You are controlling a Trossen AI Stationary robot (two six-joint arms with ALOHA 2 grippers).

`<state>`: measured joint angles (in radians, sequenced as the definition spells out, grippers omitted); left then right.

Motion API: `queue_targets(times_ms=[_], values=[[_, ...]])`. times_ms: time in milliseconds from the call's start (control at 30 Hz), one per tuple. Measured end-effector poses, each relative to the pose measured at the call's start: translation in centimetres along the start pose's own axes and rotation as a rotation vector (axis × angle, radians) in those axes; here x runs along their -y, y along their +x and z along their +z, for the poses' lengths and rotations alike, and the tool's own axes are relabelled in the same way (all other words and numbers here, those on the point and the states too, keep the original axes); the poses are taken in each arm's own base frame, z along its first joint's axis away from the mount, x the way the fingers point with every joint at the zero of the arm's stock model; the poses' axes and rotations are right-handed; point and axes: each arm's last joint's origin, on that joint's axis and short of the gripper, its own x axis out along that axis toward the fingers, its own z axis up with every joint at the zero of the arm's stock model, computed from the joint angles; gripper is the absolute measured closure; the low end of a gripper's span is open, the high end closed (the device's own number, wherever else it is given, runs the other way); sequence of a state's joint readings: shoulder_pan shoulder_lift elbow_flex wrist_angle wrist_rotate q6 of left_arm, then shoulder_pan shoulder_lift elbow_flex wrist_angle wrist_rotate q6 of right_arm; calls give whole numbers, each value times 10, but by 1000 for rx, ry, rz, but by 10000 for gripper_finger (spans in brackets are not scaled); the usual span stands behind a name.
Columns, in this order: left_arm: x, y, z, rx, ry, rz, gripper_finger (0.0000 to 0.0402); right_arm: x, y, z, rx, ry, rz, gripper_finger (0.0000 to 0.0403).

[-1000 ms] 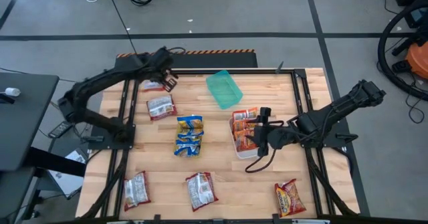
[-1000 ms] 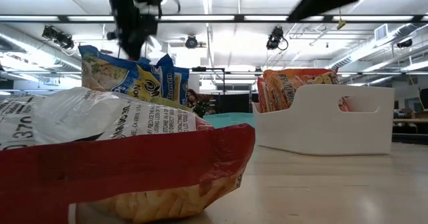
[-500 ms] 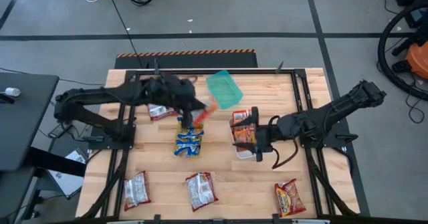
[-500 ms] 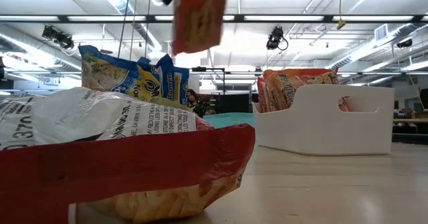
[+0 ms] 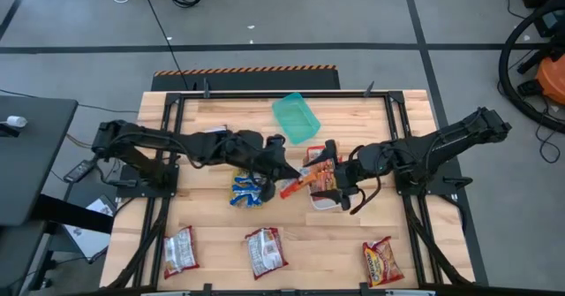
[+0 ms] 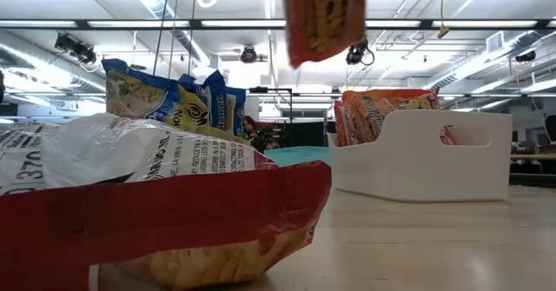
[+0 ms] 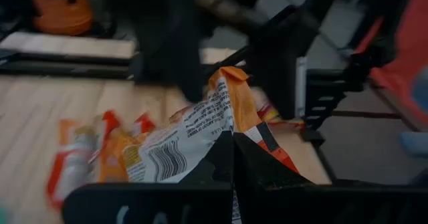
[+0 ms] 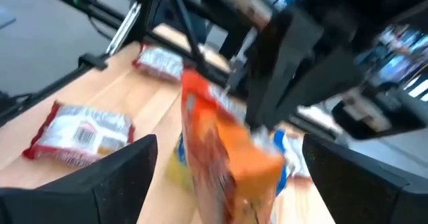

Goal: Sort Maruchan noodles
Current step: Put the orange noodle pack into the white bin

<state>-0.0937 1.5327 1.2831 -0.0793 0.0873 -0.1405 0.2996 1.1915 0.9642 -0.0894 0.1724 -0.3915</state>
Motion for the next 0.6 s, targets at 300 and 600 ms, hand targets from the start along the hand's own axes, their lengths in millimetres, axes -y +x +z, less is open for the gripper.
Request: queue_targets(times_ms=[300, 600], values=[[1, 23, -4, 64, 57, -120, 401, 0, 3, -6, -28, 32, 68, 43], [3, 27, -2, 115, 112, -128, 398, -3, 17, -16, -97, 72, 81, 94]])
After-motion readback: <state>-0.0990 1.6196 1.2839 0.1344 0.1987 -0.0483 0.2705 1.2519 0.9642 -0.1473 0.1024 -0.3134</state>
